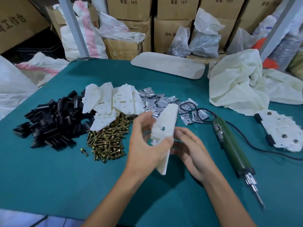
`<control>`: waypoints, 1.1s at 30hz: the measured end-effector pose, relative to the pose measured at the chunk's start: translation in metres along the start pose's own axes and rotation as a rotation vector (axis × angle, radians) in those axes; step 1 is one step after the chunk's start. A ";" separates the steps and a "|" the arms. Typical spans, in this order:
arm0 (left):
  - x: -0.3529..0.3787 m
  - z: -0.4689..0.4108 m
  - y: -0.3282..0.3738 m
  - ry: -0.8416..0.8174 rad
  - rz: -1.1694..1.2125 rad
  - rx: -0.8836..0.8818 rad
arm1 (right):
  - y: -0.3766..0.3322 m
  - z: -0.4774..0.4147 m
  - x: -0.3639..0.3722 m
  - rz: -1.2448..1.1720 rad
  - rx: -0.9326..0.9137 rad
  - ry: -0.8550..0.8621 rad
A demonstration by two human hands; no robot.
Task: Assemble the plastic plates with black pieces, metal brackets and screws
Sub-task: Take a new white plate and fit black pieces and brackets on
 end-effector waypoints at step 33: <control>-0.053 0.009 -0.026 -0.125 -0.484 -0.130 | 0.007 -0.007 -0.021 0.620 -0.227 0.379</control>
Point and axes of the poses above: each hand's wrist, its own z-axis away from the middle knuckle, its own x-axis out of the palm, y = z × x, the point moved 5 cm from there along -z, towards the middle knuckle, and after that the axes turned 15 degrees about x, right-handed, at the moved point
